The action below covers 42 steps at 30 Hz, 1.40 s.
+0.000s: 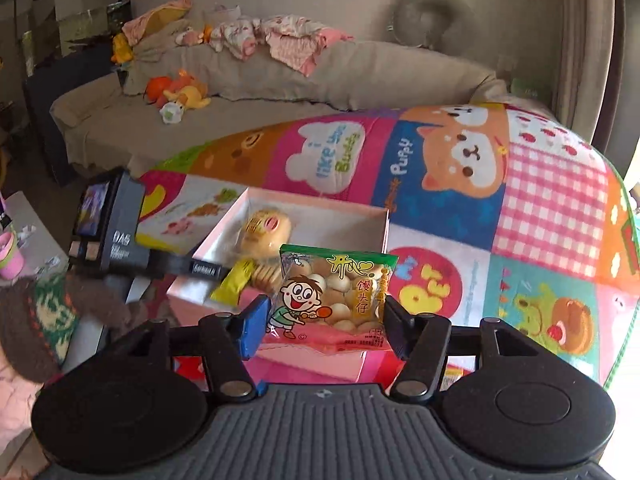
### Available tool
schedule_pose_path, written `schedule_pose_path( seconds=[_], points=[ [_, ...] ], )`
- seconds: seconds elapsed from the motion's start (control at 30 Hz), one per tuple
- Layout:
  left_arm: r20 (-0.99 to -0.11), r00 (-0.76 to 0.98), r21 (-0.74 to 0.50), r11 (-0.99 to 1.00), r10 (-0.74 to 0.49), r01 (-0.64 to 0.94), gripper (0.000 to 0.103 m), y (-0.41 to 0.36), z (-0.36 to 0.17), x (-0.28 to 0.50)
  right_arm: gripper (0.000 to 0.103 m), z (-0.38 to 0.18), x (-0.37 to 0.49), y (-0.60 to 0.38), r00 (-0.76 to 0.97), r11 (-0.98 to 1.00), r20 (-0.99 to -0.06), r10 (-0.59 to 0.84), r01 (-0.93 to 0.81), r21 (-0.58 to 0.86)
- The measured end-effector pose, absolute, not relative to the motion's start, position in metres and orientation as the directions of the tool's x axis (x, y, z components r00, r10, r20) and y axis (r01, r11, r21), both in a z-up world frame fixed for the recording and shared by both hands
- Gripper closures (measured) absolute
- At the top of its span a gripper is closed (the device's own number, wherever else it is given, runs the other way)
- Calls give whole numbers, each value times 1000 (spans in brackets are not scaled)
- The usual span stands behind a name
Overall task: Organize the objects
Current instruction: 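Lower the peanut bag into the box and open the right tool, then move the right tool to the long rice-cracker stick bag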
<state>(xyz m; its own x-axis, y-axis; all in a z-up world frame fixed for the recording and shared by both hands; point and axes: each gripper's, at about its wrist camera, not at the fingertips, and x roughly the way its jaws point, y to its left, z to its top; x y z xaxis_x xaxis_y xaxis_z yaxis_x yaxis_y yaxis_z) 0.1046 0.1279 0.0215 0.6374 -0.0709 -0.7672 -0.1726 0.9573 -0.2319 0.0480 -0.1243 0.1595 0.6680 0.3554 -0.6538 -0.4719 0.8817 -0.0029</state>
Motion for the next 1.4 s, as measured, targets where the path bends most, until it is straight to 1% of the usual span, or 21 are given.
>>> schedule_pose_path(
  seconds=[0.2,0.23,0.27,0.3,0.37,0.5,0.67,0.77,0.87,0.9,0.93,0.97,1.0,1.07,1.2,1.4],
  points=[
    [-767,637,-232,957,-72,-171,82,128,22,104,43,160,109,-104,702,914,-629,335,-405,35],
    [-767,637,-233,957,-74,-170,82,127,22,104,37,157,117,-102,700,918,-632,332,-395,44],
    [-767,637,-235,957,-76,-168,82,128,22,104,25,151,126,-100,691,922,-644,329,-382,61],
    [-767,637,-236,957,-77,-168,82,128,22,105,23,146,131,-101,682,927,-654,326,-367,79],
    [-767,637,-235,958,-76,-167,82,129,21,105,23,138,136,-106,675,932,-667,314,-352,81],
    [-765,639,-235,958,-76,-167,82,129,21,104,23,126,130,-133,689,952,-683,241,-304,28],
    [-766,639,-227,959,-70,-167,83,129,21,104,20,108,116,-207,711,987,-698,87,-156,-36],
    [-765,640,-224,960,-66,-169,83,128,21,104,20,92,108,-253,716,995,-698,-23,-52,-86],
    [-767,639,-219,961,-62,-169,83,126,22,104,20,73,99,-296,698,994,-709,-101,52,-91],
    [-768,638,-217,961,-61,-170,83,126,22,104,22,67,97,-306,691,993,-713,-120,79,-92],
    [-768,637,-216,962,-61,-169,83,126,22,104,27,62,95,-314,685,991,-716,-136,101,-91],
    [-768,638,-217,961,-61,-169,83,126,22,104,31,56,92,-324,678,989,-721,-145,119,-88],
    [-768,638,-216,962,-61,-169,83,126,22,104,35,51,91,-329,670,988,-727,-149,129,-84],
    [-768,638,-216,962,-61,-169,83,126,22,104,38,41,89,-337,654,987,-742,-147,145,-68],
    [-768,638,-211,963,-57,-168,83,125,22,105,39,24,80,-331,626,990,-775,-89,138,-2],
    [-768,639,-198,965,-45,-171,83,123,22,104,39,24,54,-302,631,997,-775,-27,69,21]
  ],
)
